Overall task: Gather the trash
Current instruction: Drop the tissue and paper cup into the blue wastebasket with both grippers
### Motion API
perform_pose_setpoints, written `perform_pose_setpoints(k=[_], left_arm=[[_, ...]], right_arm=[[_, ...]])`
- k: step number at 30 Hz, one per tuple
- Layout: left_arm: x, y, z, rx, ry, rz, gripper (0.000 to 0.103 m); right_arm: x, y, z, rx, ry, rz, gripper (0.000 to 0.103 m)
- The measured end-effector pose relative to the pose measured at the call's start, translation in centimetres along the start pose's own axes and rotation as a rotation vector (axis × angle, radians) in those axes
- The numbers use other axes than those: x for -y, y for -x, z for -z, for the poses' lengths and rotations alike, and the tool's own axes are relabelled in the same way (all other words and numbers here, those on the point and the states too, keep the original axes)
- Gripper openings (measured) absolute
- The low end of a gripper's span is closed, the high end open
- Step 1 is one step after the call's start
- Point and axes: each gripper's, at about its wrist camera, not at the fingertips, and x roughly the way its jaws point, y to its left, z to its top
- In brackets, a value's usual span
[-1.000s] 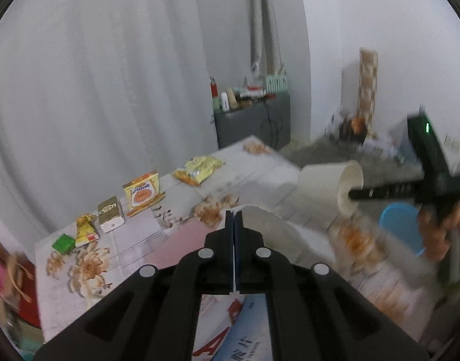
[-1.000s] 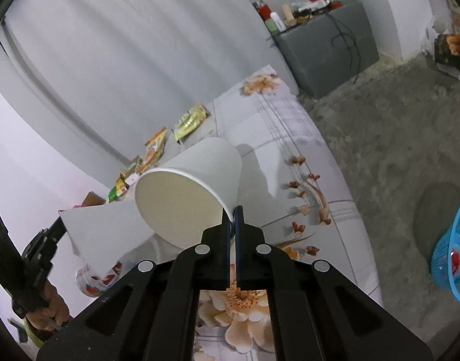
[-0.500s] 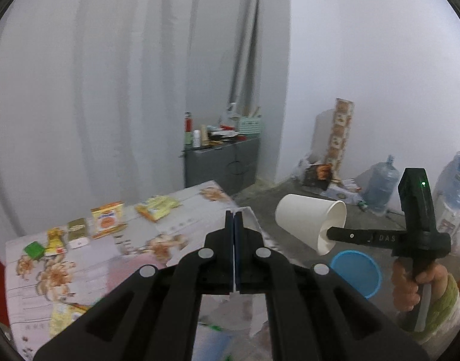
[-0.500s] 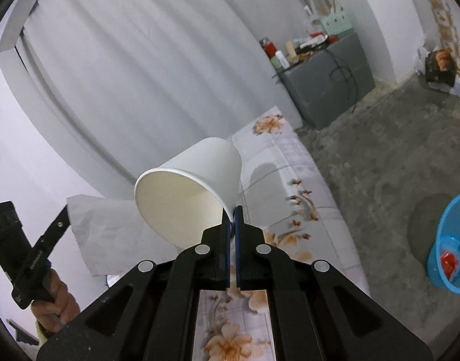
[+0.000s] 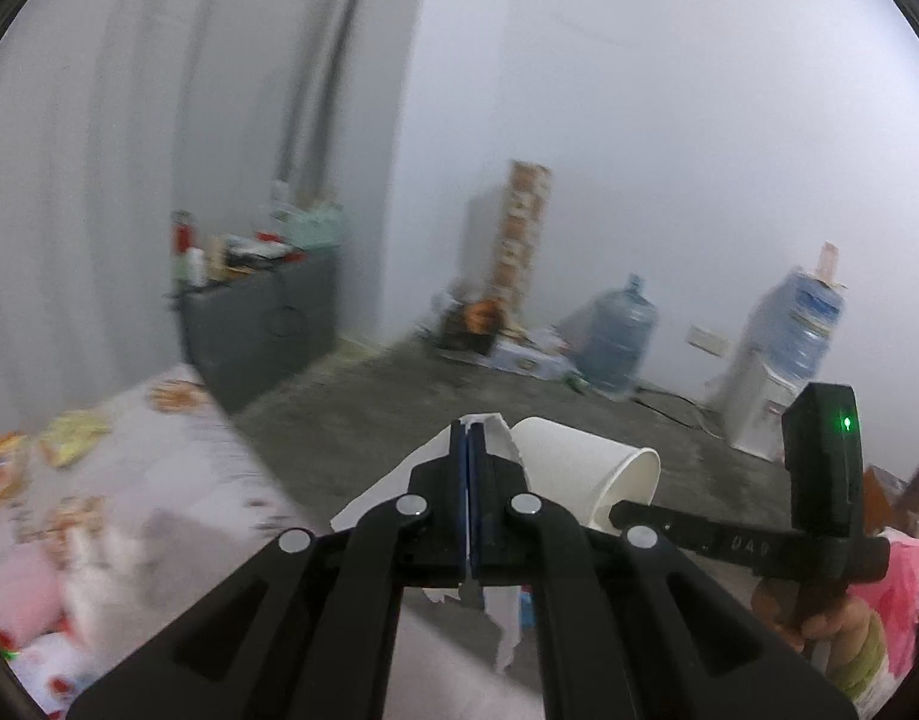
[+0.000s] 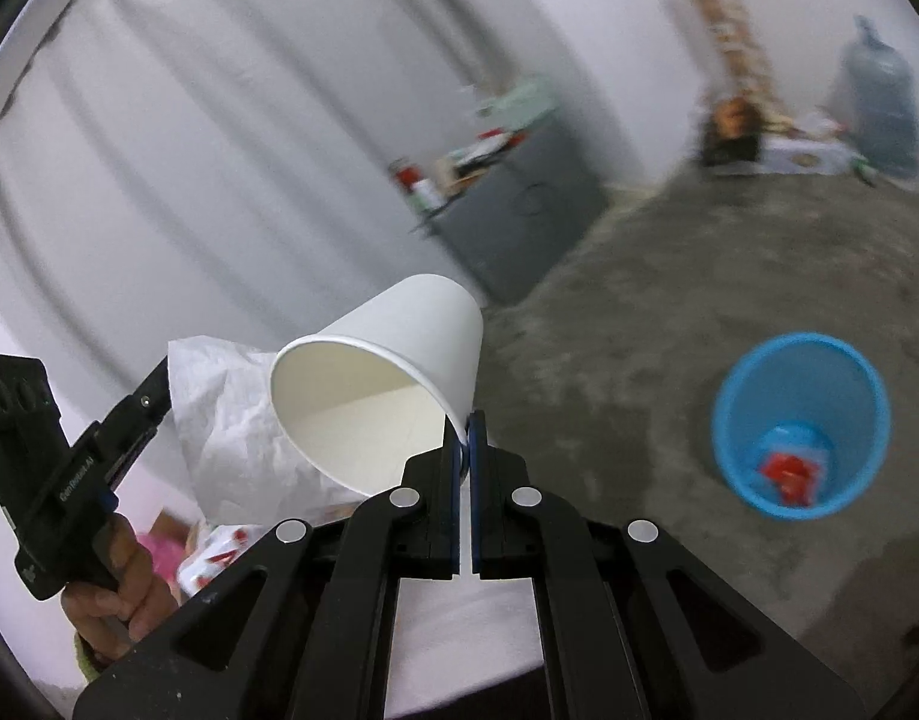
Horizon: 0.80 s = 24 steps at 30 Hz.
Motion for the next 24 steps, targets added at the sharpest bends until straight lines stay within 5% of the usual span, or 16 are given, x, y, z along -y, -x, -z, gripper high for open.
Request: perform_pose_setpoints(k=[11, 22, 24], left_arm=[[9.7, -16.7, 1.7, -0.276, -0.029, 0.213, 0.0], [14.4, -31.2, 6.4, -0.492, 0.006, 0.263, 0.001], [14.7, -33.1, 7.1, -0.525, 0.007, 0.26, 0.013]], right_arm=[[12.4, 0.8, 0.3, -0.002, -0.261, 0.195, 0.001], [22.0, -4.5, 1.8, -0.106, -0.475, 0.304, 0.001], [23.2, -4.9, 1.9, -0.104, -0.51, 0.314, 0.006]])
